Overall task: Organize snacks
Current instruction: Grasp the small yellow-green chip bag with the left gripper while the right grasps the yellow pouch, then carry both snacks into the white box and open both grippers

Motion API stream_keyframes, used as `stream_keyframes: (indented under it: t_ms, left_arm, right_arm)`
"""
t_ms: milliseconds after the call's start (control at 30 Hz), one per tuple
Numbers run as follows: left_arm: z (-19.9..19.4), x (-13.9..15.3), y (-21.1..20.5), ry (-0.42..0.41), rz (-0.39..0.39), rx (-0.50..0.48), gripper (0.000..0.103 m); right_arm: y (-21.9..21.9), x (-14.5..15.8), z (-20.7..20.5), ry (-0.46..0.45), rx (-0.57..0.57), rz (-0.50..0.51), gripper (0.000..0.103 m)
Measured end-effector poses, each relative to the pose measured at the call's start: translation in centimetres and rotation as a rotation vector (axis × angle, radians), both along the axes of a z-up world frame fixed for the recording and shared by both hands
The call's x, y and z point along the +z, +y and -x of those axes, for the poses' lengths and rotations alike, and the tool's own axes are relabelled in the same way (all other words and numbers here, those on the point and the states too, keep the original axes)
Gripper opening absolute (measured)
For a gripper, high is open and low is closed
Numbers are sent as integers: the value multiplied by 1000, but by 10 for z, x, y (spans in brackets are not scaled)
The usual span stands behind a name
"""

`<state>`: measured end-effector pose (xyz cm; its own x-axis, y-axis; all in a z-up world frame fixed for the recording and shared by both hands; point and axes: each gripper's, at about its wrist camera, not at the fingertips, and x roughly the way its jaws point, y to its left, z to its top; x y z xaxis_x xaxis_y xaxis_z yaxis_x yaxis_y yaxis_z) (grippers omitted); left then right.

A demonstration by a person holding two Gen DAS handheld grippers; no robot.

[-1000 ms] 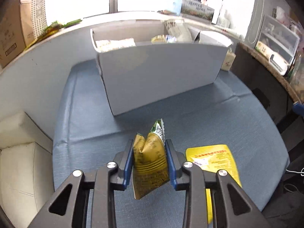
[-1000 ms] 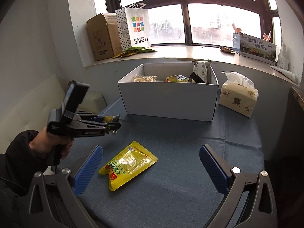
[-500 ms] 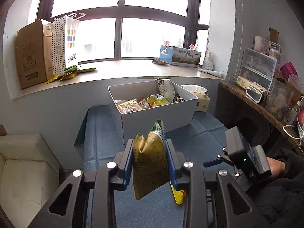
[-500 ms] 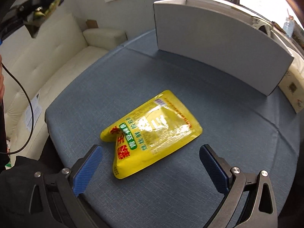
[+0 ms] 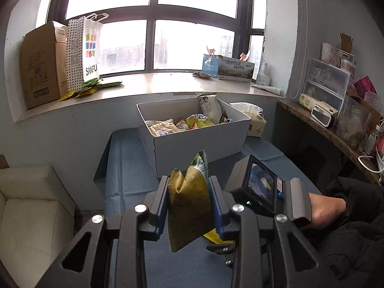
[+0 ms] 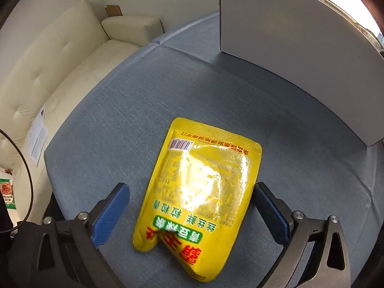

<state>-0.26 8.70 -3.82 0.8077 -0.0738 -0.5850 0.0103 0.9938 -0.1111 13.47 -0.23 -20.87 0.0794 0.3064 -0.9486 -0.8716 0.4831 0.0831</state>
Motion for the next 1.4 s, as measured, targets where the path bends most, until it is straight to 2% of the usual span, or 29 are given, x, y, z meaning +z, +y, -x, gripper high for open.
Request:
stream_keyframes:
  t_ms: [100,167,233,267,367,433,667,800,1000,1100,1200,1367,1400]
  left_arm:
    - [4,0,2,-4,-4,9,35]
    - [6,0,4,-5,-3,15,35]
    - [6,-1,6,-7,2,18,35]
    - [6,-1,6,-6,3,17,35]
    - [5,-3,6,-7,7,19,35]
    - [4,-3,6,-6,18,15,35]
    - [-15,4,2,-27,56,-16,35]
    - [-46,21,2,-74,114,-48,35]
    - [-126,49,8,-109,164,-52,35]
    - [-176,56,14,-88,173,-32,35]
    - [-228,48,23,-34,197,-2,35]
    - [-282,25,28,47,154,36,36]
    - [-289,20,28,62,143,44,40]
  right_arm:
    - [13,-2,14,-65,53,55,101]
    - [11,2,16,-68,54,48,93]
    - [5,13,19,-73,68,27,48]
    - [0,18,22,-90,59,31,44]
    - [-13,21,29,-72,73,18,42]
    - [-25,33,34,-100,62,-16,41]
    - [-68,103,19,-191,-47,-174,41]
    - [-87,152,-7,-260,-119,-280,41]
    - [-93,198,-70,-281,-243,-417,41]
    - [-88,205,-113,-235,-305,-477,41]
    - [-71,203,-159,-233,-360,-461,41]
    - [-45,184,-224,-190,-411,-412,42]
    - [-41,182,-232,-196,-409,-399,45]
